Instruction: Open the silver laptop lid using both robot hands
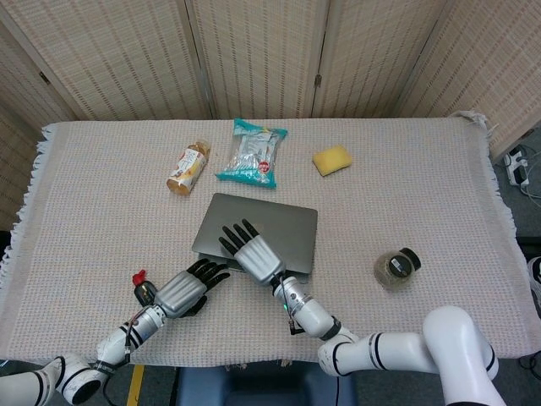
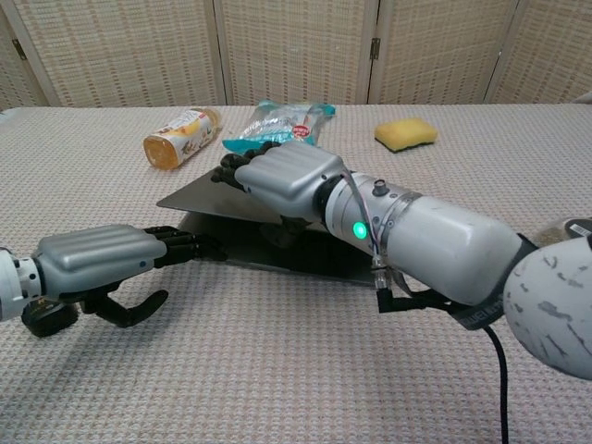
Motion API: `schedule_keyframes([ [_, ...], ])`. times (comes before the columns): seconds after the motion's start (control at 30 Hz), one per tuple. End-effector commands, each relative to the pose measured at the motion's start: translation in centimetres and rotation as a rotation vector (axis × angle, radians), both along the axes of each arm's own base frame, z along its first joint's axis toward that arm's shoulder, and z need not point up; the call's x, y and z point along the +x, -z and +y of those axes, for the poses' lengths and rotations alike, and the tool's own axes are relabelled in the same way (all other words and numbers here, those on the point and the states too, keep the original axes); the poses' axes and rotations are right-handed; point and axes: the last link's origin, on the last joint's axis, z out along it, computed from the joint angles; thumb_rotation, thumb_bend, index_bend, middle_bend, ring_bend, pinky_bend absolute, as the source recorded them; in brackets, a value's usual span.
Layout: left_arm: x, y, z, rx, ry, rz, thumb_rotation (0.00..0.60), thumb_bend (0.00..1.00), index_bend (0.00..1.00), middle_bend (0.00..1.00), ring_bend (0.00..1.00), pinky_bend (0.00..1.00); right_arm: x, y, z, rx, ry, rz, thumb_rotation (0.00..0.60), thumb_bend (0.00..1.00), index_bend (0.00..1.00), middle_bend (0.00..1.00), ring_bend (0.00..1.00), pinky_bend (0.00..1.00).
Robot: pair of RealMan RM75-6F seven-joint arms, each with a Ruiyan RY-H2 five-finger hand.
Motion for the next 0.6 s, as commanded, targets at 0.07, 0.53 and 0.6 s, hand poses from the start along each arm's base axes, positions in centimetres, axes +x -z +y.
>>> schedule_keyframes([
  [0.07, 0.1, 0.7, 0.9, 0.007, -0.030, -0.006, 0.600, 0.74, 0.00, 0.02, 0.01, 0.00, 0.1, 0.0, 0.0, -0.005, -0.003, 0.002, 0.600, 0.55, 0.00, 0.00, 0.00, 0.00],
  [0.53, 0.3, 2.0, 2.8, 0.016, -0.108, 0.019, 0.600, 0.74, 0.00, 0.01, 0.00, 0.00, 0.2, 0.3, -0.1, -0.019, -0.002, 0.019, 0.600, 0.55, 0.00, 0.00, 0.00, 0.00],
  [0.6, 0.2, 2.0, 2.9, 0.021, -0.109, 0.028, 0.600, 0.74, 0.01, 0.01, 0.00, 0.00, 0.1, 0.4, -0.1, -0.018, 0.000, 0.022, 0.600, 0.55, 0.00, 0.00, 0.00, 0.00],
])
